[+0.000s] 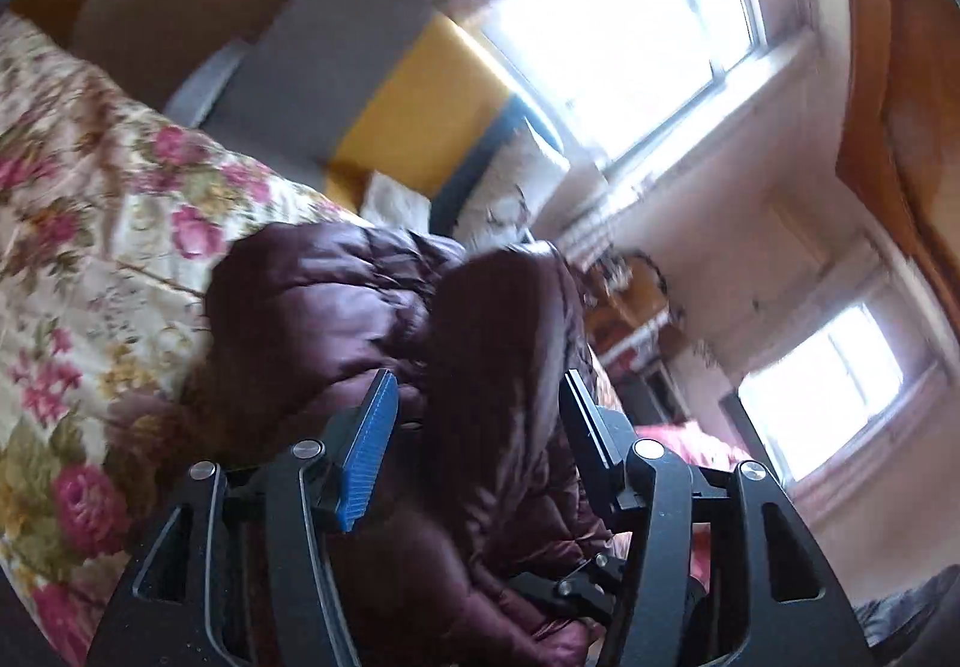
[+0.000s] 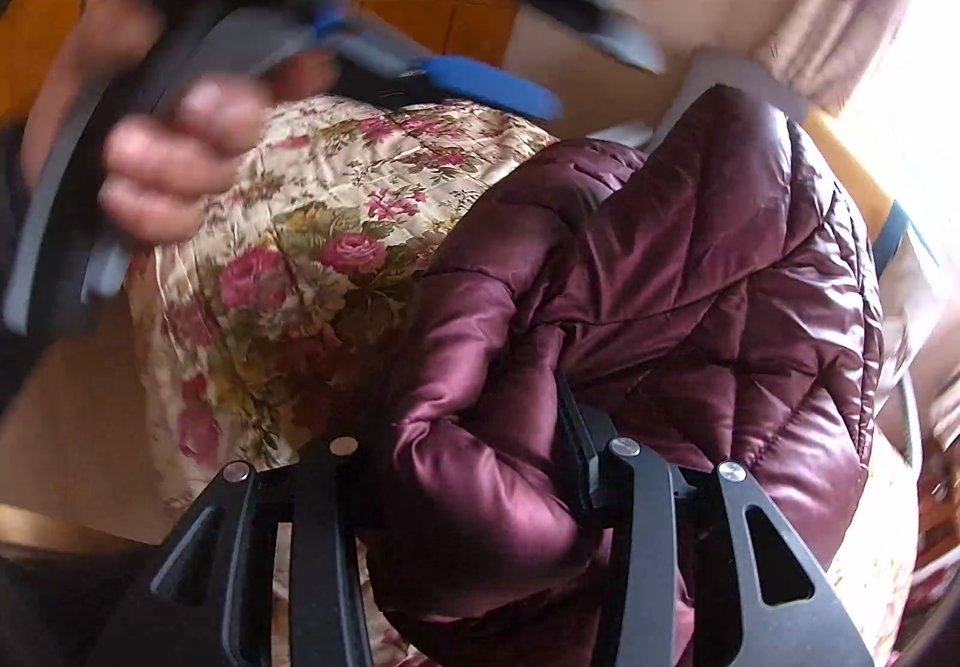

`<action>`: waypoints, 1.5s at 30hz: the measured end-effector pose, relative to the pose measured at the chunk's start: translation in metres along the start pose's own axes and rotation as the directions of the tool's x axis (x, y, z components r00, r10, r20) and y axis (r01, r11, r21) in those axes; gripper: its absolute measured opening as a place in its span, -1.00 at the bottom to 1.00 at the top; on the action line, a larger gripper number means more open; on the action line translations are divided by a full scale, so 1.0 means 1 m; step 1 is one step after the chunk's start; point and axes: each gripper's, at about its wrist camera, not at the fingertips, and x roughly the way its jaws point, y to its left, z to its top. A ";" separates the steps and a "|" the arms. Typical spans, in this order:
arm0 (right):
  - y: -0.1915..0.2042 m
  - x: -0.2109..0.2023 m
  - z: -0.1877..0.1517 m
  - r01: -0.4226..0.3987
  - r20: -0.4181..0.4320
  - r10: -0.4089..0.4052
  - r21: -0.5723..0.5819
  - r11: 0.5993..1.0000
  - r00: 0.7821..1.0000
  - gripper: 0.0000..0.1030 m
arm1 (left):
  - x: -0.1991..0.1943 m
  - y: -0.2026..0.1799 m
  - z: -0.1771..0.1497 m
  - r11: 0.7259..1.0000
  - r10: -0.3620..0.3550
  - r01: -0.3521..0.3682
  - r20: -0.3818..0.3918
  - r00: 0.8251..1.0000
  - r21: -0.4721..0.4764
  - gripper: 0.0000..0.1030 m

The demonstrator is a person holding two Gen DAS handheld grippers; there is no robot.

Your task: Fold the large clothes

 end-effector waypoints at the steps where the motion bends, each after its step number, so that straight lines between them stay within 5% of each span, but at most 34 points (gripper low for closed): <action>1: 0.004 -0.003 -0.002 0.011 0.011 -0.011 -0.014 1.000 1.000 -0.23 | 0.011 -0.004 0.003 1.000 0.016 -0.015 -0.029 0.999 0.017 0.06; 5: 0.002 -0.007 -0.009 0.026 0.042 -0.025 -0.007 1.000 0.999 -0.23 | 0.065 -0.015 0.008 0.997 0.047 -0.036 -0.167 0.985 0.065 0.02; 8: -0.009 -0.013 -0.010 0.021 0.072 -0.023 0.029 0.999 0.997 -0.16 | 0.086 -0.034 0.005 0.988 0.092 -0.068 -0.174 0.980 0.135 -0.36; 10: -0.019 -0.023 -0.013 -0.056 0.119 0.050 0.046 0.997 0.992 0.29 | 0.089 -0.038 0.006 0.988 0.094 -0.072 -0.167 0.981 0.137 -0.45; 12: -0.029 -0.039 -0.019 -0.168 0.172 0.156 0.058 0.984 0.973 0.56 | 0.087 -0.045 0.005 0.982 0.120 -0.096 -0.148 0.982 0.162 -0.48; 15: -0.067 -0.067 -0.031 -0.362 0.227 0.323 0.159 0.918 0.919 0.69 | 0.078 -0.047 -0.001 0.976 0.146 -0.122 -0.126 0.981 0.182 -0.49; 17: -0.104 -0.084 -0.040 -0.433 0.293 0.357 0.256 0.864 0.887 0.70 | 0.073 -0.039 -0.005 0.974 0.161 -0.140 -0.111 0.981 0.179 -0.49; 20: -0.159 -0.088 -0.045 -0.377 0.348 0.241 0.405 0.833 0.906 0.69 | 0.063 -0.029 -0.013 0.976 0.172 -0.157 -0.089 0.981 0.151 -0.49; 22: -0.179 -0.075 -0.038 -0.300 0.333 0.153 0.453 0.840 0.930 0.49 | 0.058 -0.024 -0.017 0.979 0.173 -0.163 -0.076 0.982 0.126 -0.49; 31: -0.172 0.008 -0.004 -0.212 0.204 0.128 0.471 0.856 0.970 0.39 | 0.028 -0.003 -0.038 0.977 0.208 -0.208 -0.004 0.978 0.042 -0.47; 33: -0.161 0.011 0.000 -0.196 0.201 0.118 0.430 0.881 0.972 0.46 | 0.013 0.003 -0.042 0.979 0.205 -0.205 0.031 0.978 0.010 -0.24; 35: -0.149 0.019 0.000 -0.159 0.183 0.091 0.399 0.903 0.979 0.50 | -0.007 0.016 -0.043 0.965 0.260 -0.255 0.102 0.960 -0.060 0.39; 37: -0.148 0.021 -0.006 -0.166 0.192 0.095 0.405 0.899 0.977 0.50 | -0.026 0.040 -0.041 0.950 0.290 -0.265 0.157 0.944 -0.164 0.48; 41: -0.154 0.023 -0.020 -0.197 0.224 0.110 0.414 0.888 0.968 0.50 | -0.028 0.093 -0.030 0.933 0.204 -0.147 0.146 0.968 -0.329 0.65; 45: -0.162 0.018 -0.028 -0.211 0.247 0.114 0.412 0.886 0.962 0.50 | 0.008 0.117 -0.014 0.926 0.080 -0.041 0.088 0.993 -0.376 0.68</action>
